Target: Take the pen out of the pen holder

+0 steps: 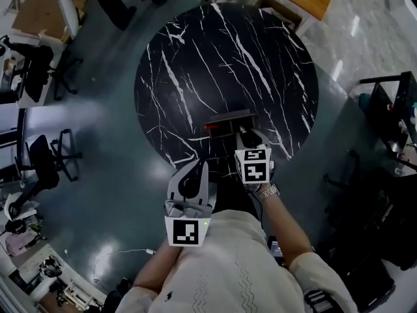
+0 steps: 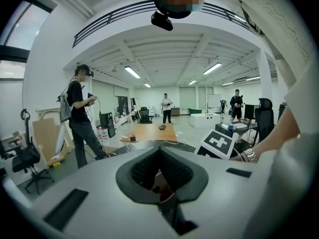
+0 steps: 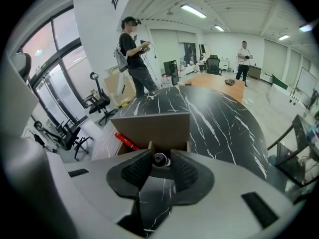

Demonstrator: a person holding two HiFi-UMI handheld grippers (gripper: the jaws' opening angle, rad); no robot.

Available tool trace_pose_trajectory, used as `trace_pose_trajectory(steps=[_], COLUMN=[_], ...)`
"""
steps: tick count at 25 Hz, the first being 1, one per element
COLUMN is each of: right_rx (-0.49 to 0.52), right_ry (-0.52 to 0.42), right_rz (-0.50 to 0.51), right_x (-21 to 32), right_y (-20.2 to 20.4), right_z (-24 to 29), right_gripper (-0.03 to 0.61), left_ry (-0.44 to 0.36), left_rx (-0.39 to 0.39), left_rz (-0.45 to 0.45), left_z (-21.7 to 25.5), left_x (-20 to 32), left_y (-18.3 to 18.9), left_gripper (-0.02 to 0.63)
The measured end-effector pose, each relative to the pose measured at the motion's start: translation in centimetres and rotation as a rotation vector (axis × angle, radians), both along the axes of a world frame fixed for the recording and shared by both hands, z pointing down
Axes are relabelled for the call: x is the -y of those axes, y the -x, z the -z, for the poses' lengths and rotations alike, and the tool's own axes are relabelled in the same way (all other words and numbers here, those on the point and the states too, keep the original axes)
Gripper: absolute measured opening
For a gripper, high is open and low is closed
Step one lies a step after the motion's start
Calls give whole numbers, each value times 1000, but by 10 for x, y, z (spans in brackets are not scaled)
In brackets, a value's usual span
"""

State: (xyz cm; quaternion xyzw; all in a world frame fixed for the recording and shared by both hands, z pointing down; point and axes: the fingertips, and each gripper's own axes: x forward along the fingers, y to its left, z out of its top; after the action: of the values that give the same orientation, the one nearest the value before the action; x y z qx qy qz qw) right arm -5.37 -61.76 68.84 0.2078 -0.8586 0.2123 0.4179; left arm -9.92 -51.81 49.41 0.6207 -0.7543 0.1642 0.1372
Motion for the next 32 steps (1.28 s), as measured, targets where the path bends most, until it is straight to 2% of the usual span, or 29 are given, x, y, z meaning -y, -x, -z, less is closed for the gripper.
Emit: trace_pose_trajectory(steps=[2, 4, 7, 9, 11, 12, 14, 15, 17, 18, 21, 25, 28, 32], right_rx=[-5, -4, 23, 42, 55, 61, 72, 76, 87, 97, 146, 226, 285, 297], right_ry=[-12, -14, -20, -37, -48, -55, -82, -98, -133, -150, -200, -251, -273, -307], right_rz=[-2, 0, -12, -22, -33, -38, -43, -45, -54, -62, -106, -183, -231, -302], right_x=[2, 2, 1, 1, -1, -2, -6, -9, -17, -21, -35, -60, -87, -127], right_y=[2, 4, 6, 6, 4, 4, 3, 2, 0, -1, -4, -5, -3, -6], right_z=[-1, 2, 12, 21, 32, 38, 52, 60, 76, 85, 119, 168, 196, 214], right_gripper=[112, 92, 92, 92, 91, 91, 91, 91, 92, 92, 91, 91, 91, 92], left_ry=[-34, -34, 16, -12, -9, -21, -87, -92, -48, -51, -143, -153, -196, -239], left_rx=[-42, -47, 63, 44, 76, 68, -18, -16, 80, 96, 23, 97, 91, 71], left_rz=[63, 85, -10, 12, -21, -16, 57, 48, -65, -91, -58, -175, -207, -235], left_z=[0, -2, -3, -1, 0, 2, 6, 7, 10, 12, 22, 35, 44, 53], left_x=[-2, -6, -10, -11, -13, -15, -19, -22, -29, -33, -46, -69, -90, -122], left_y=[5, 9, 12, 14, 14, 14, 16, 16, 12, 12, 18, 26, 37, 48], left_gripper=[11, 11, 11, 11, 11, 11, 11, 11, 11, 11, 11, 11, 11, 11])
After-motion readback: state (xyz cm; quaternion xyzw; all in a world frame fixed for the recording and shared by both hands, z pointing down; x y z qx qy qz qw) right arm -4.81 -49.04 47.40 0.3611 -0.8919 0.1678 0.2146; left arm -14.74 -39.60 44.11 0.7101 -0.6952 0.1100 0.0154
